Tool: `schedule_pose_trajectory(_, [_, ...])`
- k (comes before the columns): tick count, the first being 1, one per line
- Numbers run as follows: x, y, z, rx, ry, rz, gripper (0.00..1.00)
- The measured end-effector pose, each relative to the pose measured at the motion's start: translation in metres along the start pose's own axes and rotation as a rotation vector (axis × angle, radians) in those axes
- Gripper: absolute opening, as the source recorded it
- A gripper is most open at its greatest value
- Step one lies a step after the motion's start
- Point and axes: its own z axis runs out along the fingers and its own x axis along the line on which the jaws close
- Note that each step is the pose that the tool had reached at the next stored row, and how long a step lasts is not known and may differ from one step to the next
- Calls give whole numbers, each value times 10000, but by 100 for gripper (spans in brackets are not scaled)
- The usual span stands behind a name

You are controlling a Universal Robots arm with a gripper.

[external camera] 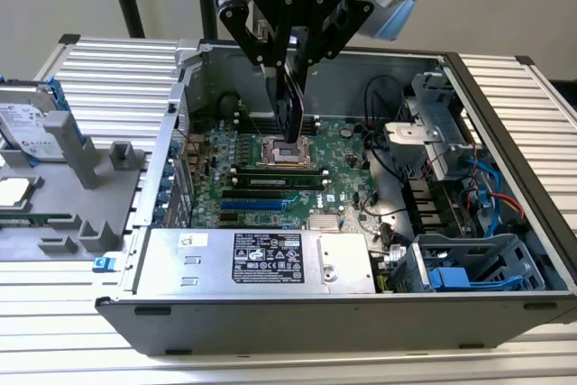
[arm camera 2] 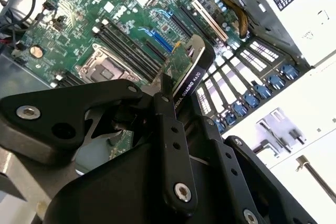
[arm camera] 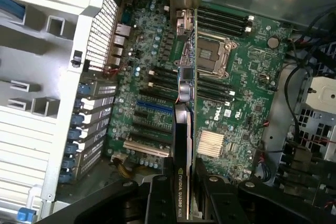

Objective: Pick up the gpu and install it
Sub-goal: 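Insert the gpu into the slot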

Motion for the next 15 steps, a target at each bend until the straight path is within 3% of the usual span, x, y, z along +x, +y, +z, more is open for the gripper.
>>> schedule_pose_trajectory(15, [0, 0, 0, 7, -5, -779, 0])
